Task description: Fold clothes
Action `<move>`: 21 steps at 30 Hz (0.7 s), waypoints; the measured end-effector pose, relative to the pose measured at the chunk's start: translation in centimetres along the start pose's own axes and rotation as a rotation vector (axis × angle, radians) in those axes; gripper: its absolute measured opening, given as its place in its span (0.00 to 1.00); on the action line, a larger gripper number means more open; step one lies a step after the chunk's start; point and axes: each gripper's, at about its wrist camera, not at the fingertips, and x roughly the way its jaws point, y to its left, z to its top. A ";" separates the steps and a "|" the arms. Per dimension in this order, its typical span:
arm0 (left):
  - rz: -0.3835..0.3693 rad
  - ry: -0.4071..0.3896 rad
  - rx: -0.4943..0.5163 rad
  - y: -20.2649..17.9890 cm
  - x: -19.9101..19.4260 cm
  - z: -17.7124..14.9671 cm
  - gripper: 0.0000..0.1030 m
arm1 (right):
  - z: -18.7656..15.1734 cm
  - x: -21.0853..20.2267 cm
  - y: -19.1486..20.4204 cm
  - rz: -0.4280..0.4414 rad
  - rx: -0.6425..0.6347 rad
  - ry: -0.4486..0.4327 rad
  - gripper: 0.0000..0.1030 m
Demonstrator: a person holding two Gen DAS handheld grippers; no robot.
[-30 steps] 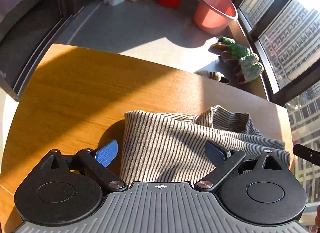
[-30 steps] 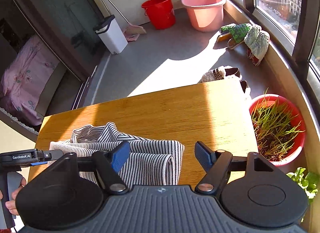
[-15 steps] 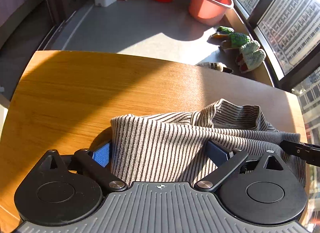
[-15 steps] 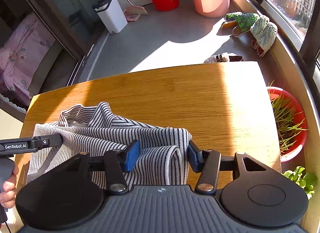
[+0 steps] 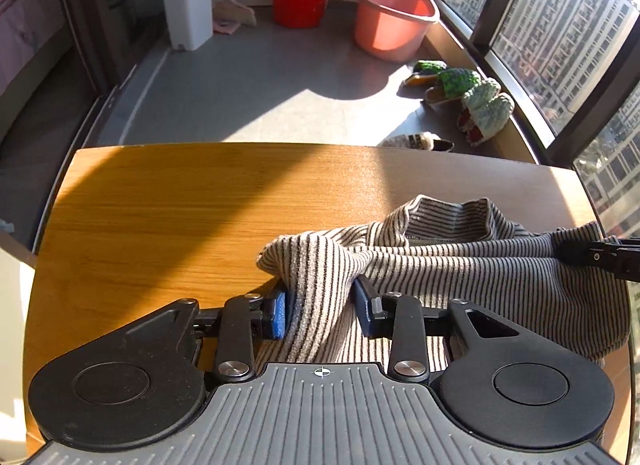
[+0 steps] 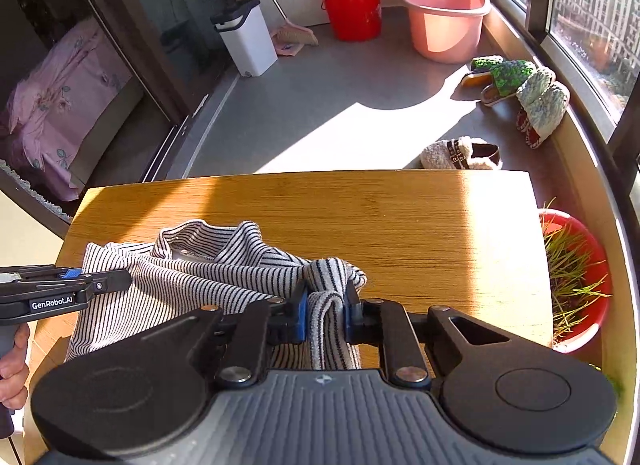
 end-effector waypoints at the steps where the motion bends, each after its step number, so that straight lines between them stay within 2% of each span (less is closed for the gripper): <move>1: -0.010 -0.012 -0.008 0.2 -0.5 0.0 0.28 | 0.0 -0.6 0.3 0.007 -0.003 -0.012 0.14; 7: -0.057 -0.124 0.043 0.5 -6.1 -2.3 0.26 | -1.2 -6.4 3.6 0.027 -0.062 -0.095 0.13; 10: -0.082 -0.176 0.065 0.9 -9.2 -3.7 0.26 | -3.0 -9.7 5.5 0.012 -0.118 -0.135 0.13; 13: -0.113 -0.199 0.077 2.5 -12.5 -6.3 0.26 | -6.3 -13.0 7.0 -0.017 -0.173 -0.150 0.13; 16: -0.141 -0.174 0.106 3.9 -14.8 -9.5 0.26 | -10.2 -15.5 8.4 -0.043 -0.231 -0.140 0.14; 21: -0.163 -0.042 0.143 6.0 -15.8 -15.6 0.25 | -18.7 -15.3 10.2 -0.126 -0.330 0.011 0.14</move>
